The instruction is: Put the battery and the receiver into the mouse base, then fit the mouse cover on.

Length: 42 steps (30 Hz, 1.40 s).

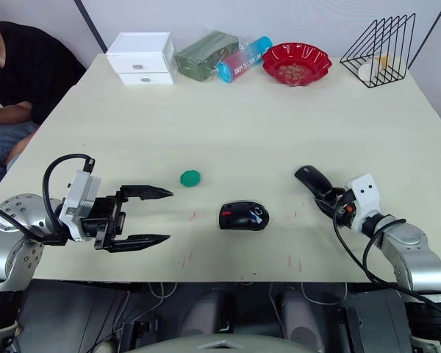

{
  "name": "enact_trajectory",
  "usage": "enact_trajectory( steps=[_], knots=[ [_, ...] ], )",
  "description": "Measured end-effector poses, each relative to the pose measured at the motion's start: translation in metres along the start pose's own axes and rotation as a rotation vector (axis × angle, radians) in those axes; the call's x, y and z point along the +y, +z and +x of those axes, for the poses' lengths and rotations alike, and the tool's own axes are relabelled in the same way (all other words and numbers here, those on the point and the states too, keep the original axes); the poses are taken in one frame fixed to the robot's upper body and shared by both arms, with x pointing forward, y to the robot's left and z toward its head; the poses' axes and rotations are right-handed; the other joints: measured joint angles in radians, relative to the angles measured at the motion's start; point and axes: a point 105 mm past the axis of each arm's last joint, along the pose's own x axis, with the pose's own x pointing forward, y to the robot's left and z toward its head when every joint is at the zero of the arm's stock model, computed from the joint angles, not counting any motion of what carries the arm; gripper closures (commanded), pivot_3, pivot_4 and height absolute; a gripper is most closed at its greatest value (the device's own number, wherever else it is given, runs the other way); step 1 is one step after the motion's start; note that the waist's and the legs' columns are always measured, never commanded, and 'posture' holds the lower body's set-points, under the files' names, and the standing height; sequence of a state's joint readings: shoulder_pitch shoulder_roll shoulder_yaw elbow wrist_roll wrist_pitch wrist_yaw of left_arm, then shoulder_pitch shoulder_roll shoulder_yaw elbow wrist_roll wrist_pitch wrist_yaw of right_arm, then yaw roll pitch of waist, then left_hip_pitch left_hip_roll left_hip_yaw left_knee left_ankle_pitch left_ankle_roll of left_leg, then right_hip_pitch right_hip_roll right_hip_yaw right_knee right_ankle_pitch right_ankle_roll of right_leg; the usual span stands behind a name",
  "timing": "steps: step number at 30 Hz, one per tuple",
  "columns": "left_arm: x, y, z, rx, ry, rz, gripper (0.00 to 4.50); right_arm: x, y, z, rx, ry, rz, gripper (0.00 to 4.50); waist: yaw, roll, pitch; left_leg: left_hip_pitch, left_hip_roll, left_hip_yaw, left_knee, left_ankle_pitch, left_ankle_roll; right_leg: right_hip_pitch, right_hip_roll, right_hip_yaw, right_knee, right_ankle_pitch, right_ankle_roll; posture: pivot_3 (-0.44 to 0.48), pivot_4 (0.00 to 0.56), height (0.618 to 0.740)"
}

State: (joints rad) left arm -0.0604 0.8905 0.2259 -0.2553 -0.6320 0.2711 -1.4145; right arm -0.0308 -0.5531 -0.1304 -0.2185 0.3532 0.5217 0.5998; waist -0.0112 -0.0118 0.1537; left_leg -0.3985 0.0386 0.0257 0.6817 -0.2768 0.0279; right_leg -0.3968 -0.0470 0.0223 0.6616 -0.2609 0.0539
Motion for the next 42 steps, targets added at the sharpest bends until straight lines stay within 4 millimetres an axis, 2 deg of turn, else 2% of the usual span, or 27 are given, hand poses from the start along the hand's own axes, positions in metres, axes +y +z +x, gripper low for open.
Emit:
enact_trajectory(
  steps=[13, 17, 25, 35, 37, 42],
  knots=[
    [0.000, 0.000, -0.001, -0.002, -0.007, 0.014, 0.00, 0.000, 0.001, 0.000, -0.009, -0.004, -0.020, 1.88, 0.000, 0.000, 0.000, 0.000, 0.000, 0.000, 0.000, 0.000, 0.000, 0.000, 0.000, 0.000, 0.000, 0.000, 0.000, 0.000, 0.150, 0.740],
    [-0.001, -0.001, -0.001, -0.002, -0.013, 0.015, 0.00, 0.005, 0.011, -0.006, -0.012, 0.062, -0.079, 1.88, 0.000, 0.000, 0.000, 0.000, 0.000, 0.000, 0.000, 0.000, 0.000, 0.000, 0.000, 0.000, 0.000, 0.000, 0.000, 0.000, 0.150, 0.740],
    [0.002, -0.005, -0.005, 0.012, -0.016, 0.015, 0.00, 0.029, 0.036, -0.023, 0.019, 0.328, -0.224, 1.88, 0.000, 0.000, 0.003, 0.000, 0.000, 0.000, 0.000, 0.000, 0.000, 0.000, 0.000, -0.001, 0.000, 0.000, 0.000, 0.000, 0.150, 0.740],
    [0.002, -0.010, -0.005, 0.028, -0.037, 0.013, 0.00, 0.073, 0.067, -0.014, 0.073, 0.577, -0.363, 1.88, 0.000, -0.001, 0.006, -0.001, 0.001, -0.001, 0.000, 0.000, 0.000, 0.000, 0.000, -0.001, -0.001, 0.000, 0.000, 0.000, 0.150, 0.740],
    [0.002, -0.010, -0.006, 0.035, -0.043, 0.014, 0.00, 0.088, 0.074, -0.008, 0.089, 0.646, -0.385, 1.88, -0.001, -0.001, 0.008, -0.001, 0.001, -0.001, 0.000, 0.000, 0.000, -0.001, 0.000, -0.001, 0.000, 0.000, 0.000, 0.000, 0.150, 0.740],
    [0.003, -0.010, -0.007, 0.037, -0.049, 0.022, 0.00, 0.105, 0.073, -0.003, 0.136, 0.709, -0.402, 1.88, 0.001, -0.001, 0.008, -0.002, 0.001, -0.001, 0.000, 0.000, 0.000, -0.001, -0.001, -0.002, -0.001, 0.000, 0.000, 0.000, 0.150, 0.740]
  ],
)
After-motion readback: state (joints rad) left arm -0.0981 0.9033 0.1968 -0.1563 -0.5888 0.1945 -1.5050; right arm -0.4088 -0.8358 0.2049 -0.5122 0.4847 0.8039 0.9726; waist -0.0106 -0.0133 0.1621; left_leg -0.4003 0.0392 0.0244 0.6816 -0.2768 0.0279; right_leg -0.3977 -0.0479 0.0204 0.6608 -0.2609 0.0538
